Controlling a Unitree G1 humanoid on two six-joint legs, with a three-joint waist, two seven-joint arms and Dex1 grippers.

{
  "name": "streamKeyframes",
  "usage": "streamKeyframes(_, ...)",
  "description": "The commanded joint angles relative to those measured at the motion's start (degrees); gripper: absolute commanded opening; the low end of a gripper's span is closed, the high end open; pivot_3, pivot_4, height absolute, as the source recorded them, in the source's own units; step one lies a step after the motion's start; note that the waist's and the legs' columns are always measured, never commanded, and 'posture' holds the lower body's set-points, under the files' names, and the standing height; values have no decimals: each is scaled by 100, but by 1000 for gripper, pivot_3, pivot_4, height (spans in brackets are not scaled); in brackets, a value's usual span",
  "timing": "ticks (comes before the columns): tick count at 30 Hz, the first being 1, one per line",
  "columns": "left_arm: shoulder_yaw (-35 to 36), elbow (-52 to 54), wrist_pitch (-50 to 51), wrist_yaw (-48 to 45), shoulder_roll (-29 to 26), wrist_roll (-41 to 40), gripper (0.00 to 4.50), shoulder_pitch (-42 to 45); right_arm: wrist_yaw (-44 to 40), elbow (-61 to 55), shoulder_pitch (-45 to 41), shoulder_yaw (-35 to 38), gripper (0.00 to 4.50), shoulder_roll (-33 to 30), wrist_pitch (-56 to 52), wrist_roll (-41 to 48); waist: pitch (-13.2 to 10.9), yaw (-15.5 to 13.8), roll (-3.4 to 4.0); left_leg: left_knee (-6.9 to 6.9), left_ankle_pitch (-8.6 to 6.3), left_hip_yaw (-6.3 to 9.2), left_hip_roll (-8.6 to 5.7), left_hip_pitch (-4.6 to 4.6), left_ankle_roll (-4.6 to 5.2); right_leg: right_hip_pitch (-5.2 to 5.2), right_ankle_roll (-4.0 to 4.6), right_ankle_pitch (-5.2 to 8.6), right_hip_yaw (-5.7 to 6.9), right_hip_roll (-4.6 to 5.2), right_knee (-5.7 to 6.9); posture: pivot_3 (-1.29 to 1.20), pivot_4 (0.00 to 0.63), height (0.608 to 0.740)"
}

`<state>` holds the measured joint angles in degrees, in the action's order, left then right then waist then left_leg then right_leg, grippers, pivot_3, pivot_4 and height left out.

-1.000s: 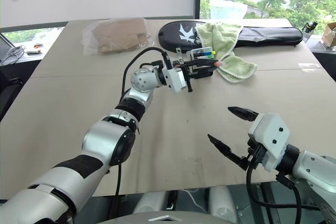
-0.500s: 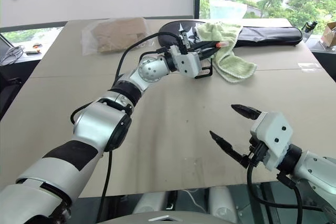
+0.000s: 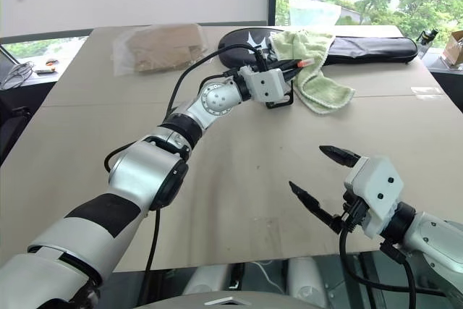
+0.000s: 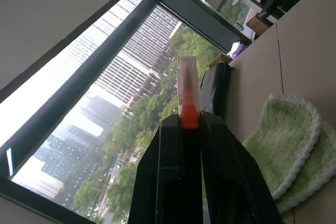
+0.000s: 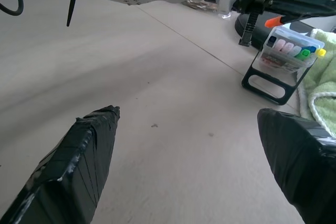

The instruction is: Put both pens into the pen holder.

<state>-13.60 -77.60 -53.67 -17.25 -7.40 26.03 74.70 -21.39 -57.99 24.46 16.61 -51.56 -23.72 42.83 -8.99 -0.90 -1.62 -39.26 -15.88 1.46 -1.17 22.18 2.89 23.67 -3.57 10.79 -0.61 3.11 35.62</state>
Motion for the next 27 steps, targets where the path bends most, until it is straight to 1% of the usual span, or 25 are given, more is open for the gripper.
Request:
streamKeyframes(1, 91, 53, -40, -97, 74, -156, 163, 248, 101, -201, -2, 21, 4500, -78, 183, 69, 0, -1, 0, 0, 0, 0, 0, 0, 0, 0, 1, -1, 0, 0, 0, 0, 150, 740)
streamKeyframes(9, -31, 1, 135, -166, 213, -22, 163, 381, 186, -201, -8, -26, 4500, -175, 222, 132, -1, -5, -2, 0, 0, 0, 0, 2, 0, 0, 0, 0, 0, 0, -1, 0, 150, 740)
streamKeyframes(19, -205, -95, 847, 84, 336, 264, 163, 520, 487, -201, 359, -150, 4500, -358, 642, 92, -2, -4, -3, 0, 0, 0, 0, 2, 0, 0, -7, 4, 0, -1, -1, 0, 150, 740)
streamKeyframes(27, -129, -94, 826, -32, 327, 197, 163, 500, 784, -201, 562, -338, 4500, -562, 991, 8, -3, -6, -4, 0, 0, -1, 0, 2, 0, 1, -7, 4, -1, 0, -1, 0, 150, 740)
